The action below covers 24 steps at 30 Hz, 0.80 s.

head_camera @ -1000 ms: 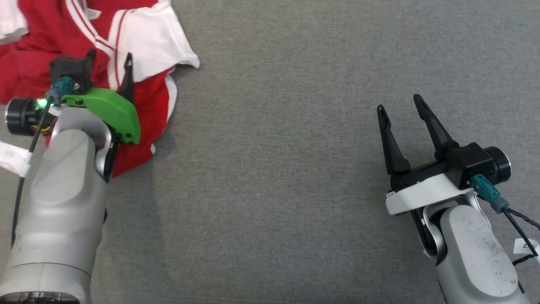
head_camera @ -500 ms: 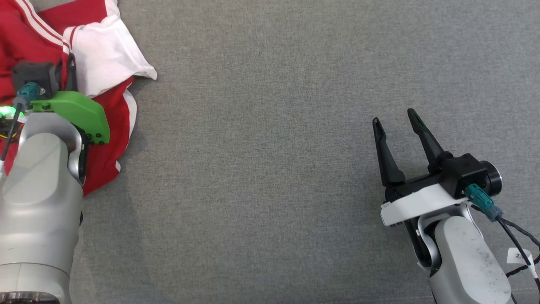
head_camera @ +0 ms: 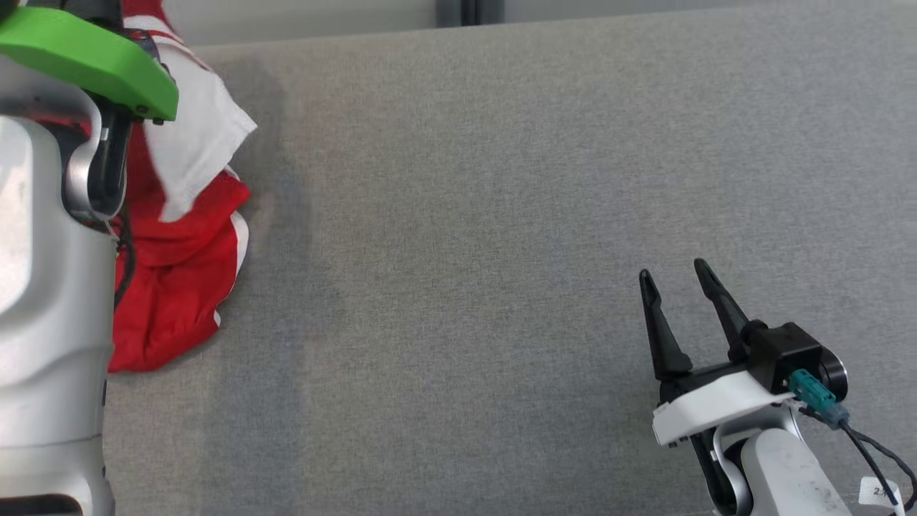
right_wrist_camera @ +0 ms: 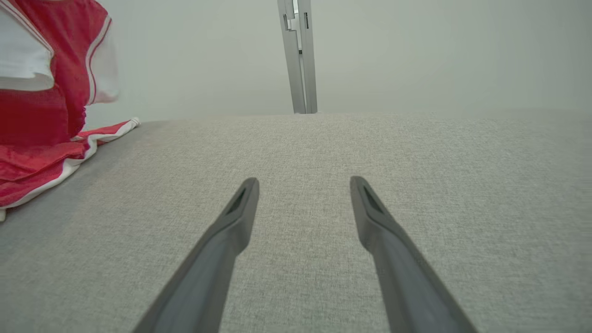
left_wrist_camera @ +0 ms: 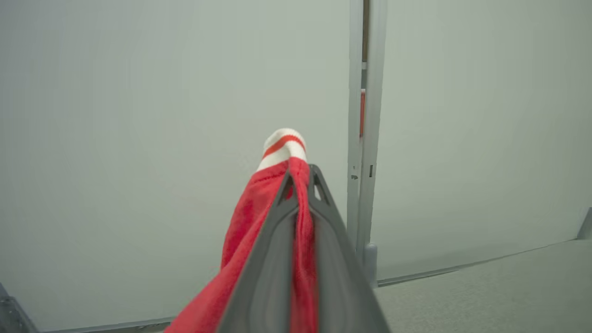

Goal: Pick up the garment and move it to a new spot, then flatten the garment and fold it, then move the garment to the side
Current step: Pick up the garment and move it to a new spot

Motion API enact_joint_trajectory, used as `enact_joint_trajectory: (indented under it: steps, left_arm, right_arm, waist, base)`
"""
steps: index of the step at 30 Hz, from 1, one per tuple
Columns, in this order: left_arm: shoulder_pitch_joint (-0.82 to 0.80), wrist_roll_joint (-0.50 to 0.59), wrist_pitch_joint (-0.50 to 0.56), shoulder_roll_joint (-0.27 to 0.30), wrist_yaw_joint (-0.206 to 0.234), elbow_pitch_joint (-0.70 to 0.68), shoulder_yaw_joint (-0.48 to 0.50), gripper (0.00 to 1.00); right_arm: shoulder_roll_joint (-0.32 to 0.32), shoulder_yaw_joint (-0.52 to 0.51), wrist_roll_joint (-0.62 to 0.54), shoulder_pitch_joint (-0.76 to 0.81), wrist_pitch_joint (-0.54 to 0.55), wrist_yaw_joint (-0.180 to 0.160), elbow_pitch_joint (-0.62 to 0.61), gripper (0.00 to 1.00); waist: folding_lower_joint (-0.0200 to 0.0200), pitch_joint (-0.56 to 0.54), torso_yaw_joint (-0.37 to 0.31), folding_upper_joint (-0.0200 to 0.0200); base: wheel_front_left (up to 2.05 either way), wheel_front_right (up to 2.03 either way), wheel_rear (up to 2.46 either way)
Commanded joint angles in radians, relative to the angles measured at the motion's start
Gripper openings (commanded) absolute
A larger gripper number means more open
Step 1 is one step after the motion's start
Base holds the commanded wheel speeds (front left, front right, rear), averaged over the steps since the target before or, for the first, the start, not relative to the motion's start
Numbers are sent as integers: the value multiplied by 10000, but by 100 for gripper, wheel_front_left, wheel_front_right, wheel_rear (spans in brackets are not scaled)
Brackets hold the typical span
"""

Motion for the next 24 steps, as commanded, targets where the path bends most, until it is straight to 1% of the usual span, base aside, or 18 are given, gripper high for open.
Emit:
enact_joint_trajectory:
  steps: [1,5,8,11,14,17,19,22,24]
  left_arm:
    - [367,-319,474,124,-69,-729,-35,0]
    - [1019,-1291,2121,186,-98,-3346,-187,0]
    - [1666,-2050,3165,-104,-95,-4835,-516,0]
    - [2261,-2551,3945,-543,31,-5826,-1095,0]
    - [2682,-2679,4342,-988,144,-6226,-1777,0]
    - [2937,-2646,4411,-1532,213,-6178,-2499,0]
    - [3019,-2783,4310,-1846,314,-5856,-2903,0]
    - [2774,-2732,3871,-2067,536,-5169,-3350,0]
    - [2556,-2926,3557,-2190,659,-4739,-3657,0]
  right_arm:
    - [7,29,112,202,-35,-10,15,100]
    - [6,29,313,492,-34,-10,-2,100]
    - [5,-9,389,568,-35,-10,-34,100]
    - [7,-18,490,526,-35,-10,-94,100]
    - [8,44,633,392,-34,-10,-132,100]
    - [5,56,796,300,-35,-10,-173,100]
    - [5,33,882,251,-35,-10,-177,100]
    - [13,96,1003,131,-35,-10,-192,100]
    - [6,75,1090,106,-35,-10,-208,100]
  waist:
    - [-1,-729,-487,0]
    - [-1,-1060,-851,0]
    - [-1,-1146,-1125,0]
    - [-1,-1114,-1432,0]
    - [-1,-1026,-1809,0]
    - [-1,-914,-2247,0]
    - [-1,-797,-2530,0]
    - [-1,-557,-3001,0]
    - [-1,-431,-3273,0]
  base:
    - [0,0,0]
    - [0,0,0]
    - [0,0,0]
    - [0,0,0]
    - [0,0,0]
    - [0,0,0]
    - [0,0,0]
    - [0,0,0]
    - [0,0,0]
